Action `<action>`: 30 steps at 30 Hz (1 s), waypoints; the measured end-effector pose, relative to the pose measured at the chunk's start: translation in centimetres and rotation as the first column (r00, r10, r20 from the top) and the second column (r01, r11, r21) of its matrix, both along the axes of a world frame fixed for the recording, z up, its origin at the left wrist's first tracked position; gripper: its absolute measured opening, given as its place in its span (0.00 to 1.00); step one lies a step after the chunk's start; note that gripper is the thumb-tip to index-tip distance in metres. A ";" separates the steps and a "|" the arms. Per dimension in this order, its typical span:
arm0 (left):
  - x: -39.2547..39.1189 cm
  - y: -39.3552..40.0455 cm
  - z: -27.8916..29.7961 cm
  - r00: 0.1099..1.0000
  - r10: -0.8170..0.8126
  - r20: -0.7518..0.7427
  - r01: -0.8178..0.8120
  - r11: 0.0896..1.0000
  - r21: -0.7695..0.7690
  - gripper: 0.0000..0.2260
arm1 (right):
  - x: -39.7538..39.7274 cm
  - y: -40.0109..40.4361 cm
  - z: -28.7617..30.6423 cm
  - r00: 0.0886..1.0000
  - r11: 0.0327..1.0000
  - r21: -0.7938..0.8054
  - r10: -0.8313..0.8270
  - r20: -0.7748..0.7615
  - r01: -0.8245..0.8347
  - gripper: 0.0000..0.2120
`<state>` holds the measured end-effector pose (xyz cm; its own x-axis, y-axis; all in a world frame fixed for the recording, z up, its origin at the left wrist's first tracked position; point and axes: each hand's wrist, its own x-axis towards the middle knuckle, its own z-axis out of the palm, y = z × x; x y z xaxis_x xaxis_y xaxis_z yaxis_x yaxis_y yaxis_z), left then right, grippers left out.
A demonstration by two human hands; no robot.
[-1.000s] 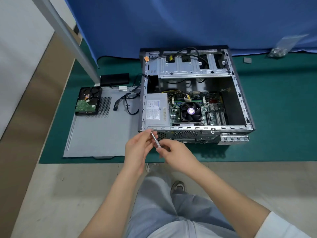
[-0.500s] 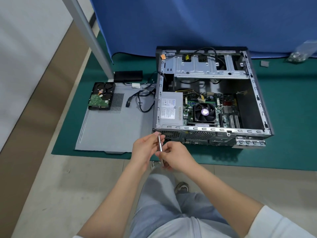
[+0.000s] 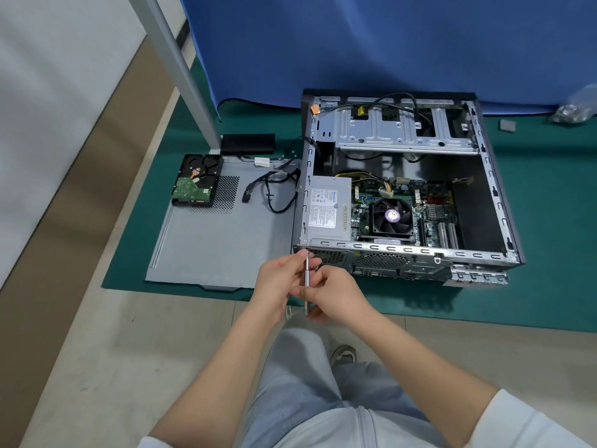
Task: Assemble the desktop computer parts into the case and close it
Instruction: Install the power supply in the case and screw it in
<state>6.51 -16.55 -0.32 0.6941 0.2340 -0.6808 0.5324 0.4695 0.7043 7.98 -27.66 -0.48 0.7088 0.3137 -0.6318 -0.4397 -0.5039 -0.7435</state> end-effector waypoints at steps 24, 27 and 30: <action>0.0 0.0 0.3 0.999 -0.030 -0.033 0.035 0.985 0.169 0.06 | -0.1 -0.2 0.8 0.941 0.932 0.269 -0.157 -0.301 0.242 0.08; 0.1 0.1 0.7 0.996 -0.062 -0.060 0.072 0.982 0.175 0.06 | -0.2 0.0 0.8 0.949 0.945 0.241 -0.155 -0.273 0.224 0.05; 0.2 0.3 1.2 0.985 -0.128 -0.115 0.142 0.982 0.125 0.06 | -0.1 0.4 0.8 0.955 0.958 0.222 -0.118 -0.271 0.182 0.03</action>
